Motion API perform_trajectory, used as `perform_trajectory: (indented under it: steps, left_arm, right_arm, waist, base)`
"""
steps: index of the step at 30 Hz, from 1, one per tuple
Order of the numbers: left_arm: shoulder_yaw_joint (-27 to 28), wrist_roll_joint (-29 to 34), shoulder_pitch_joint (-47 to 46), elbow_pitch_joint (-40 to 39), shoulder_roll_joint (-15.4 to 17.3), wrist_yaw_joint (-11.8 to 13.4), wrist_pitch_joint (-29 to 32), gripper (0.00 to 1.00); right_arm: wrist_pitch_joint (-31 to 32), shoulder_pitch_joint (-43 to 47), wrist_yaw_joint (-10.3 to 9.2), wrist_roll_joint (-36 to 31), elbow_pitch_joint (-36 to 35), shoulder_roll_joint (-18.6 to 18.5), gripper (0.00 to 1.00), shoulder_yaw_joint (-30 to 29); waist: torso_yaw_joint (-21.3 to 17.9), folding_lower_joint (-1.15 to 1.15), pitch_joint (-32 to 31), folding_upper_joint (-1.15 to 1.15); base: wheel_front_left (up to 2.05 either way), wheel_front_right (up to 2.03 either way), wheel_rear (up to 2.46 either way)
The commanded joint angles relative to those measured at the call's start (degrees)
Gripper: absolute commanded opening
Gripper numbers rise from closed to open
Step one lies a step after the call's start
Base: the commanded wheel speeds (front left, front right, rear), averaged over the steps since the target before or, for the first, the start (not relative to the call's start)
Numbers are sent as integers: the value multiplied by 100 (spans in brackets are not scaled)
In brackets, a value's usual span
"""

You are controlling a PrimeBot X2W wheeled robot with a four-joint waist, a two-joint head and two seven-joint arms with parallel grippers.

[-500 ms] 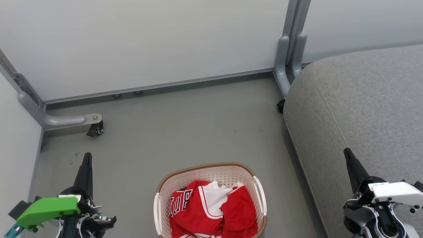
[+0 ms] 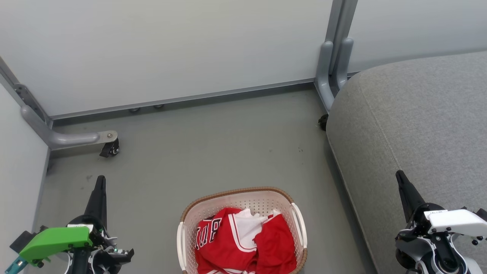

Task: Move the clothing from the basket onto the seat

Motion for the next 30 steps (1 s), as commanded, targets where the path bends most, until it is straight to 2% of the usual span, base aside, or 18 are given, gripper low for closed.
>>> perform_trajectory:
  steps: [1,5,6,16,30]
  left_arm:
    - [8,32,-87,1,5,-26,11,0]
    - [8,32,-87,2,5,-26,11,0]
    - [-1,0,1,4,0,1,-1,100]
    - [-115,247,153,157,-45,9,-176,100]
    - [-339,1972,179,-327,-35,25,-547,100]
  right_arm:
    - [12,-65,-4,-4,11,-13,0,-6]
    - [12,-65,-4,-4,11,-13,0,-6]
    - [0,1,0,1,4,1,100,1]
    - [-171,172,-2,-231,88,55,100,111]
    - [-543,195,-2,-1964,-179,44,100,211]
  waist:
    - [0,0,0,66]
    - [0,0,0,66]
    - [0,0,0,0]
    - [-2,0,7,3]
    - [-13,0,23,10]
  base:
    - [0,0,0]
    - [0,0,0]
    - [0,0,0]
    - [0,0,0]
    - [0,0,0]
